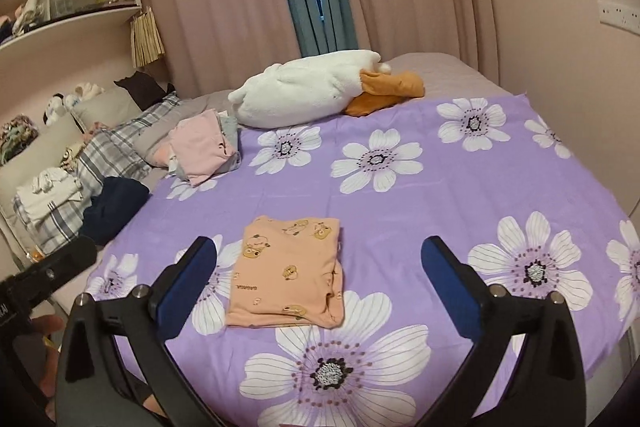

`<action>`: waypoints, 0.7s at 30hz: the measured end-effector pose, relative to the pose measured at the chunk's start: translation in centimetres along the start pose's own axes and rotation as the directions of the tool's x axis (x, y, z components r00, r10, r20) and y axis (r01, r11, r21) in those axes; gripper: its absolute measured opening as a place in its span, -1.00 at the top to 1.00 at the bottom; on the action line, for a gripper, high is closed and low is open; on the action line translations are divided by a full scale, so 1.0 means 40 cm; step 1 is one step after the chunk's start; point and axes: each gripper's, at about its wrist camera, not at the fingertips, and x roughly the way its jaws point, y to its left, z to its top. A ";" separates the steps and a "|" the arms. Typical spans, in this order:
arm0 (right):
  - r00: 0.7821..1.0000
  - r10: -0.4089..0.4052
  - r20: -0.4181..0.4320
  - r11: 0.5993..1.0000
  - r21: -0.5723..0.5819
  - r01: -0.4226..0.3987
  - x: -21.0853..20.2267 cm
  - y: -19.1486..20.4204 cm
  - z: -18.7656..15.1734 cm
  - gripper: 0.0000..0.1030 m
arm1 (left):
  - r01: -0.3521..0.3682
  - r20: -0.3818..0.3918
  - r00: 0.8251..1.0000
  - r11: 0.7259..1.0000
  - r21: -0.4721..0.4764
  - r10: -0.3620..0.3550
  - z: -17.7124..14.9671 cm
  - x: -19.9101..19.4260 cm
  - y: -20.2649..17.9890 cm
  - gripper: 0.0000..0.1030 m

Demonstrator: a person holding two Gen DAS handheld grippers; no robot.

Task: Fold small clothes

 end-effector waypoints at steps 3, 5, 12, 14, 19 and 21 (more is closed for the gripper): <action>1.000 -0.019 -0.012 1.000 -0.001 0.019 0.005 -0.002 -0.006 -1.00 | -0.028 0.012 1.000 1.000 -0.014 0.028 -0.009 -0.001 -0.001 -0.98; 0.999 -0.032 -0.018 0.999 -0.010 0.032 0.013 -0.003 -0.005 -1.00 | 0.001 0.006 1.000 0.999 -0.033 -0.001 -0.009 -0.002 0.005 -0.99; 0.997 -0.071 -0.037 0.996 0.044 0.072 0.009 -0.028 -0.011 -1.00 | -0.061 0.008 0.998 0.996 -0.060 0.062 -0.006 0.001 0.019 -0.98; 0.997 -0.067 -0.033 0.995 0.066 0.069 0.003 -0.040 -0.010 -1.00 | -0.085 0.009 0.996 0.995 -0.052 0.085 -0.007 0.006 0.017 -0.99; 0.998 -0.050 -0.028 0.996 0.076 0.052 0.000 -0.055 -0.003 -1.00 | -0.067 0.007 0.998 0.997 -0.046 0.067 -0.007 0.007 0.017 -0.98; 0.998 -0.055 -0.027 0.995 0.084 0.057 -0.001 -0.056 -0.003 -1.00 | -0.066 0.008 0.998 0.997 -0.046 0.066 -0.007 0.007 0.016 -0.98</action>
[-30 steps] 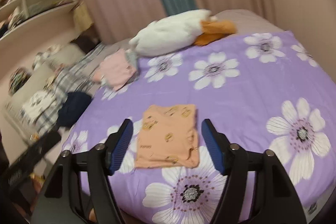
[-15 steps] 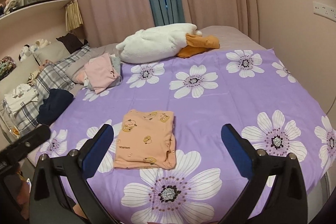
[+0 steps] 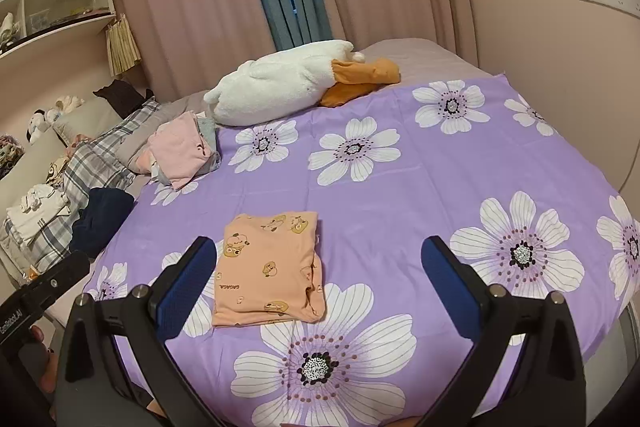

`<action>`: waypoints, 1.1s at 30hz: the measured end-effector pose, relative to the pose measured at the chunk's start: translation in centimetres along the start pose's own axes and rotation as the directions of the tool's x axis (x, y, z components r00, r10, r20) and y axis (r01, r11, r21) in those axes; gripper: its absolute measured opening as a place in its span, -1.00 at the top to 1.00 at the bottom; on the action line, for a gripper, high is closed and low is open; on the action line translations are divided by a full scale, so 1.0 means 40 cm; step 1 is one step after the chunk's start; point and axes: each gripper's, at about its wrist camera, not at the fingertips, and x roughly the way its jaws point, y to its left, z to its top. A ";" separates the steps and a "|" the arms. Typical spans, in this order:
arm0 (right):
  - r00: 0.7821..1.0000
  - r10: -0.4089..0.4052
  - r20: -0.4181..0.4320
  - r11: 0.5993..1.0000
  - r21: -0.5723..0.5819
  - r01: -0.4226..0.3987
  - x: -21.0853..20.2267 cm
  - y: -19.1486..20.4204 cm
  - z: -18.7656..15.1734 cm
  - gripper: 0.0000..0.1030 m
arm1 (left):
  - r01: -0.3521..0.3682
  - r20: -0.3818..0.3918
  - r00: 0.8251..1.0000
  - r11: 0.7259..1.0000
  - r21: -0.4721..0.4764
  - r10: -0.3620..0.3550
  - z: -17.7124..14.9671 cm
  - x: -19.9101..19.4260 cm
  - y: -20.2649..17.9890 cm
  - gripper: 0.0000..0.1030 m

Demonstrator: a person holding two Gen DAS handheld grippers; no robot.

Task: Fold small clothes

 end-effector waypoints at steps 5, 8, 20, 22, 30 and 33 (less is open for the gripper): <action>1.000 0.004 -0.009 1.000 0.007 -0.004 0.008 -0.006 0.003 -1.00 | -0.005 0.027 1.000 1.000 0.012 0.005 0.001 -0.006 -0.004 -0.98; 1.000 0.025 0.018 1.000 -0.010 -0.025 0.009 -0.004 0.008 -1.00 | -0.017 0.079 0.997 1.000 0.023 0.015 0.003 -0.011 -0.009 -0.98; 0.999 0.029 0.038 0.996 -0.080 -0.026 0.018 0.033 0.006 -1.00 | -0.008 0.074 0.997 1.000 0.030 0.006 0.008 -0.004 -0.011 -0.99; 0.999 0.026 0.042 0.995 -0.101 -0.022 0.018 0.044 0.004 -1.00 | -0.010 0.077 0.997 0.999 0.034 0.007 0.008 -0.005 -0.012 -0.98; 0.999 -0.005 0.036 0.992 -0.122 0.010 0.024 0.060 -0.001 -1.00 | -0.012 0.077 0.997 1.000 0.024 0.010 0.011 -0.004 -0.008 -0.98; 0.999 -0.008 0.035 0.994 -0.111 0.012 0.023 0.060 -0.002 -1.00 | 0.000 0.068 0.998 1.000 0.021 -0.001 0.014 0.000 -0.006 -0.99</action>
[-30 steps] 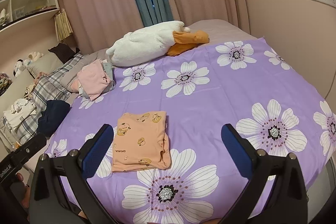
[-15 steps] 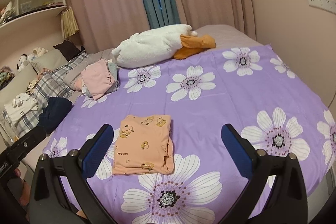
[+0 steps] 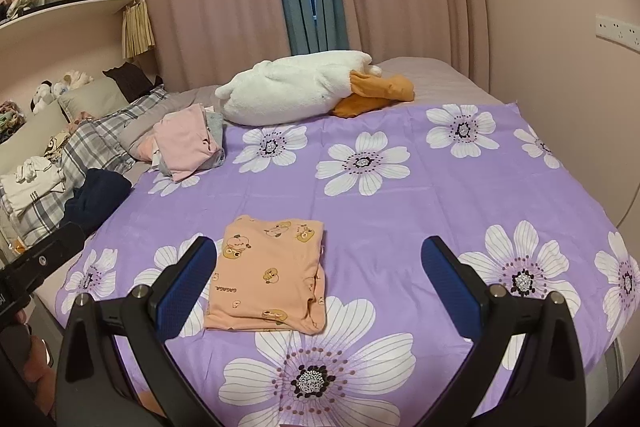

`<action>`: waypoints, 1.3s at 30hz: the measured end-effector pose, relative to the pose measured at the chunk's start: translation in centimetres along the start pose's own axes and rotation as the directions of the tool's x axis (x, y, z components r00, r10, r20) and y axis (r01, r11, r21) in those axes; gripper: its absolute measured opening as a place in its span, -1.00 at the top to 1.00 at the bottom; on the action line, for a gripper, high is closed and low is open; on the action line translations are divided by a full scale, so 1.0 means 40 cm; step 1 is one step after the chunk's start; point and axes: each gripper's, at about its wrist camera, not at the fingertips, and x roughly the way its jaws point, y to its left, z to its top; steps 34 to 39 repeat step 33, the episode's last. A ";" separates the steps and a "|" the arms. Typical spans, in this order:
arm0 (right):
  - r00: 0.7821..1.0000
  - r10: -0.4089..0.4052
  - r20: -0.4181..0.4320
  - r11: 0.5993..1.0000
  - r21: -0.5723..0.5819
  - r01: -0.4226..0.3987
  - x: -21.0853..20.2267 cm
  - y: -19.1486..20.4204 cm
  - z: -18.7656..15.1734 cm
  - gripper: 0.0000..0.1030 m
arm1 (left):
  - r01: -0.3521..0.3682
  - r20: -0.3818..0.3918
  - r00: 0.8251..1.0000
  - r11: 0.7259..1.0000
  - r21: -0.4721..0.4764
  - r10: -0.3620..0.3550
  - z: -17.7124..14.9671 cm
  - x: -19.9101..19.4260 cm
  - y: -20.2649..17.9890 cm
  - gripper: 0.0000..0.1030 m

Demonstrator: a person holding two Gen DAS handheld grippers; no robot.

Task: Fold small clothes

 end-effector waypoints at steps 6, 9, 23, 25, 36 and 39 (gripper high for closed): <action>1.000 -0.012 0.004 1.000 0.004 0.012 -0.007 0.002 -0.003 -1.00 | -0.014 -0.005 1.000 1.000 0.016 0.015 -0.004 0.004 -0.006 -0.98; 1.000 0.003 0.001 1.000 0.002 -0.003 -0.006 0.003 -0.004 -1.00 | -0.005 -0.012 1.000 1.000 0.022 0.005 -0.007 0.007 -0.010 -0.98; 1.000 -0.009 0.012 1.000 -0.023 0.009 -0.011 0.021 -0.007 -1.00 | -0.001 -0.026 1.000 0.999 0.043 0.002 -0.014 0.011 -0.018 -0.98; 1.000 -0.010 0.010 1.000 -0.025 0.010 -0.008 0.021 -0.007 -1.00 | -0.005 -0.026 1.000 0.999 0.045 0.006 -0.015 0.011 -0.019 -0.99; 1.000 -0.015 0.009 1.000 -0.027 0.016 -0.009 0.025 -0.008 -1.00 | -0.005 -0.027 1.000 0.999 0.048 0.006 -0.016 0.008 -0.016 -0.99; 1.000 -0.015 0.009 1.000 -0.027 0.016 -0.009 0.025 -0.008 -1.00 | -0.005 -0.027 1.000 0.999 0.048 0.006 -0.016 0.008 -0.016 -0.99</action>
